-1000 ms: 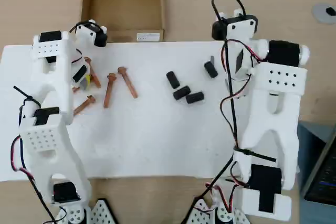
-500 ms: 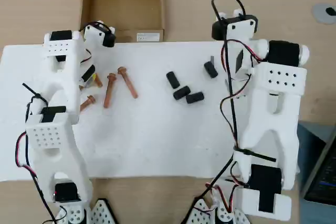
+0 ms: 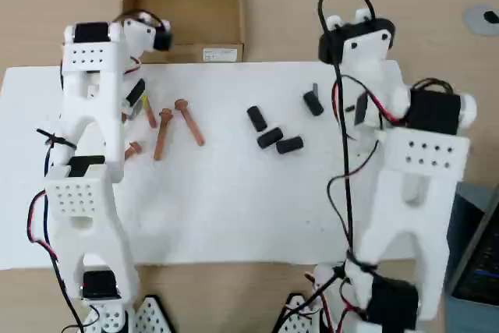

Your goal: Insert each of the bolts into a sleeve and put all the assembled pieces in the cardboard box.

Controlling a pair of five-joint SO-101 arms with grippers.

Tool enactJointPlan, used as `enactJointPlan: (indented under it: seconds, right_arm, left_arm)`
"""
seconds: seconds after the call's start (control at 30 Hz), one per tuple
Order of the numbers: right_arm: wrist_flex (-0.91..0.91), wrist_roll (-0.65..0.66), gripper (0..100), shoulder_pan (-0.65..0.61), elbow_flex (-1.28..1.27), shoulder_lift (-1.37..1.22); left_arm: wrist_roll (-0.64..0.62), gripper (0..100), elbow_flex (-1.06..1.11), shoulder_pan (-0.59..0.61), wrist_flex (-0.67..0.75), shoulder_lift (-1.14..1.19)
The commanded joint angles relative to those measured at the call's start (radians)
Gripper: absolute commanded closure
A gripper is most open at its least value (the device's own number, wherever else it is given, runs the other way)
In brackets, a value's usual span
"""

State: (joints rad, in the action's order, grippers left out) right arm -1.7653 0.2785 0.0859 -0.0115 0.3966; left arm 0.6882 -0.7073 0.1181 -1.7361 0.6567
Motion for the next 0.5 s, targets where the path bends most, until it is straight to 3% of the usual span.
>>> enactJointPlan:
  seconds: [0.0,0.17,0.47]
  right_arm:
    - [-0.021,0.006,98.8,0.005,-0.062,0.071]
    - [-0.021,0.002,98.8,0.012,-0.153,0.14]
    - [-0.015,0.002,98.8,0.01,-0.243,0.334]
  left_arm:
    - [-0.034,100,-0.037,-0.014,-0.018,-0.124]
    - [-0.066,100,0.181,-0.08,-0.018,-0.383]
    - [-0.321,100,0.703,-0.247,-0.015,-0.895]
